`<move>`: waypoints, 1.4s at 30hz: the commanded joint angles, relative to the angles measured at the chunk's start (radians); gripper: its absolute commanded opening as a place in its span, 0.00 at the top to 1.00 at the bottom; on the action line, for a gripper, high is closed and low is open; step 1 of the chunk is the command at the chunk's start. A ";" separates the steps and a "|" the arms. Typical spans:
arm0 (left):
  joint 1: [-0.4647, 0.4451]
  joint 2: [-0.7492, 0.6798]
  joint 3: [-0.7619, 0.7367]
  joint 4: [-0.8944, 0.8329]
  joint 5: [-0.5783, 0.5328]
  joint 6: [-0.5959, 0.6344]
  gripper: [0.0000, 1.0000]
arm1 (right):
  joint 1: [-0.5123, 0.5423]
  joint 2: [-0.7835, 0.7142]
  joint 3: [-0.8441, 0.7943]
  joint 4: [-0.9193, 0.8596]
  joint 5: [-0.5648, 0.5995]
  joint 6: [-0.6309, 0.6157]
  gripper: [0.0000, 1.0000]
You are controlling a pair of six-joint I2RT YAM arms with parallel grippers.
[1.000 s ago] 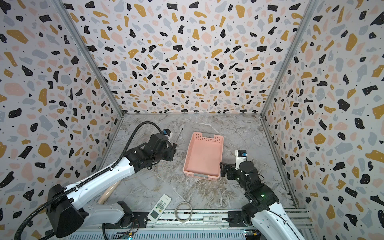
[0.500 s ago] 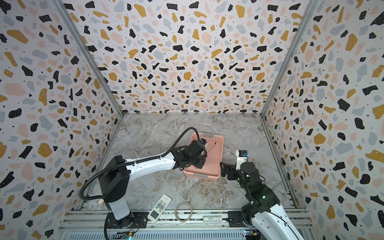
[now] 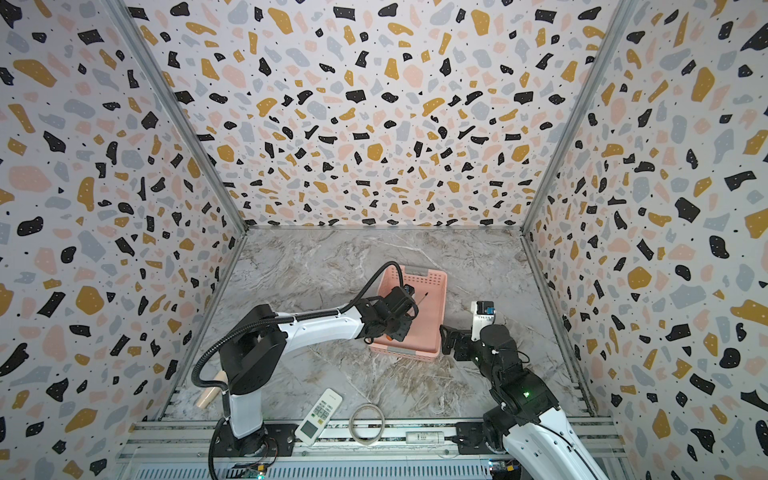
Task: Put the screwdriver in the bin
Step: 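Lower the screwdriver into the basket and open the left gripper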
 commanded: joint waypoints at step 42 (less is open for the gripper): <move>-0.006 0.097 0.137 0.005 -0.077 0.053 0.54 | 0.004 -0.001 -0.005 0.019 0.007 0.013 0.01</move>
